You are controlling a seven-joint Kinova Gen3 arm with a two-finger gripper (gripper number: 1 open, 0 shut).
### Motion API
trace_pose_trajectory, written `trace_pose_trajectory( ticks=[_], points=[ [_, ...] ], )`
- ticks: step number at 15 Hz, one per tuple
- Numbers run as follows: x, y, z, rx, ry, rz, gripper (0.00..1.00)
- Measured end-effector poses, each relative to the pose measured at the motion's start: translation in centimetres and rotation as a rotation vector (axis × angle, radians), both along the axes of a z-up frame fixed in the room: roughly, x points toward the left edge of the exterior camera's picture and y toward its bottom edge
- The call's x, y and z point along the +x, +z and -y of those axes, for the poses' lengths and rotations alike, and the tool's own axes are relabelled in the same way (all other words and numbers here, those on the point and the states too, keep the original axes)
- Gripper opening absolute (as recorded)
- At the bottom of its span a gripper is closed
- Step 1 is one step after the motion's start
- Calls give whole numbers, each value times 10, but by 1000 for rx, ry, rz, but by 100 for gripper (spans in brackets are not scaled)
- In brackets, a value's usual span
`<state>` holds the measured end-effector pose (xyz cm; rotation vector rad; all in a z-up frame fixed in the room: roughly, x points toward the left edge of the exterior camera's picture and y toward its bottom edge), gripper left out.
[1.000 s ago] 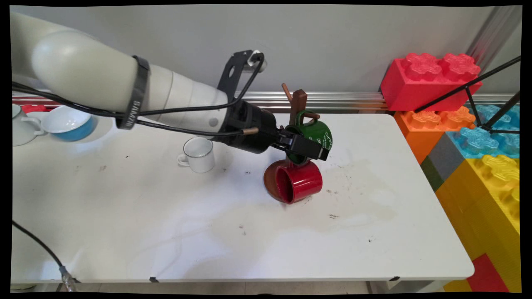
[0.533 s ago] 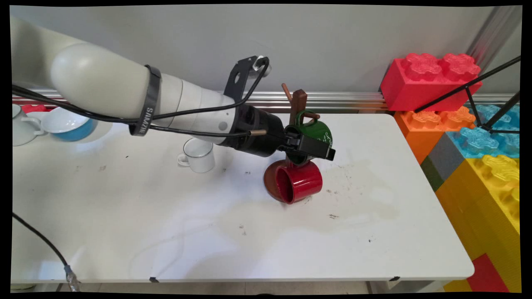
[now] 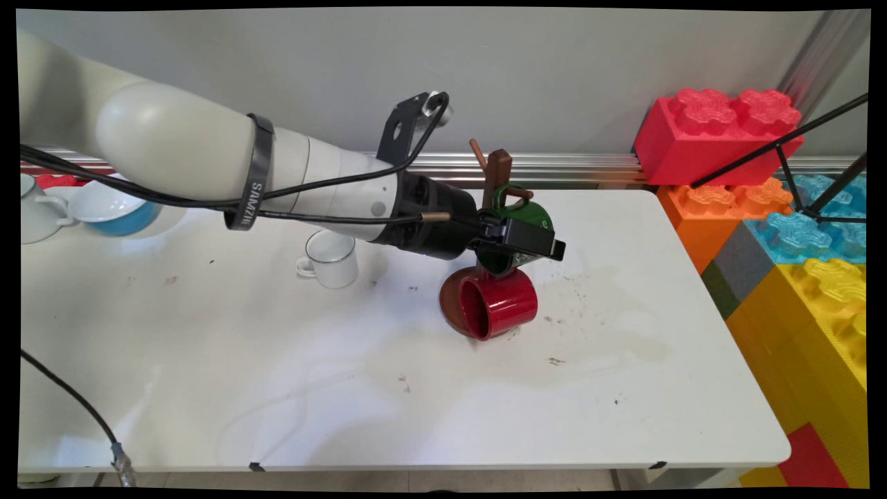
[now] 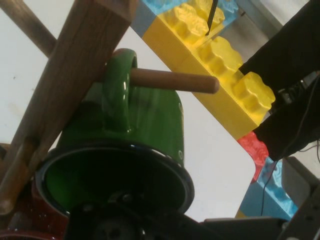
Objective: Pick up the green mug from the rack, then place the picked object on the table
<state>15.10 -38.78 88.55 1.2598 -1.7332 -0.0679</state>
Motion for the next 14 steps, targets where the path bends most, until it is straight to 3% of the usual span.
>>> trace_pose_trajectory(
  ticks=[4,5,14],
  points=[
    [2,1,0,-1,8,-12,100],
    [2,1,1,-3,10,-14,0],
    [14,5,0,-7,38,-9,0]
  ],
)
